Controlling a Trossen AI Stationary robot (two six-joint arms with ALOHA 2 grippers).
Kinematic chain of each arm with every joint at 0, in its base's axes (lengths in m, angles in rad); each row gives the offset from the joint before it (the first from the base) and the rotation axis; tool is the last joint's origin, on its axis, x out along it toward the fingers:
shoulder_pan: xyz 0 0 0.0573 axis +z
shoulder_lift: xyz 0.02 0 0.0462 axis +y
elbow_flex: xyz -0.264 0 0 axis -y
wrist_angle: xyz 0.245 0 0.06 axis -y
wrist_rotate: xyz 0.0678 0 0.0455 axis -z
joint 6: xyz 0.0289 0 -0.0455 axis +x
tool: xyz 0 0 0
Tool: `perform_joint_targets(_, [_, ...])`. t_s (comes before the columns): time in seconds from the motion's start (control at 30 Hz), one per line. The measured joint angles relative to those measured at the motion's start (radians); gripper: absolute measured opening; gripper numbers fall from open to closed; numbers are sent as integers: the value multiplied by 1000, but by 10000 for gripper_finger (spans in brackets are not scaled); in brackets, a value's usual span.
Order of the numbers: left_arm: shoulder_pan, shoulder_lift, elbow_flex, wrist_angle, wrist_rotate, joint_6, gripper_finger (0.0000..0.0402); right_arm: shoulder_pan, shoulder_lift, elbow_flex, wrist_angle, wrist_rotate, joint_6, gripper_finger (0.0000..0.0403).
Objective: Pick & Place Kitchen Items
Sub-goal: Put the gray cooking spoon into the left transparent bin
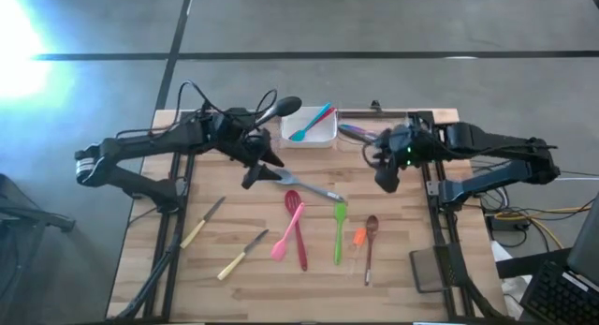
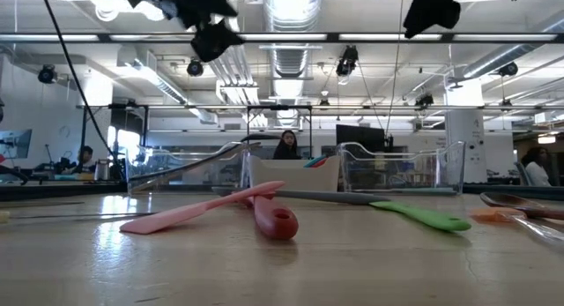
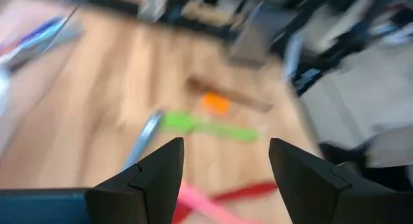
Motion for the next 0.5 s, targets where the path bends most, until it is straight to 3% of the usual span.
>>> perform_joint_targets(0.17, [-6,-22,0,-248,-211,5,234,108,13,-65,191,17,-15,117])
perform_joint_targets(0.3, [-9,-20,-4,-359,-345,-35,234,130,46,-130,364,23,-73,117])
perform_joint_targets(0.5, [-14,-26,-57,-370,-395,-62,234,118,165,-206,545,24,-174,124])
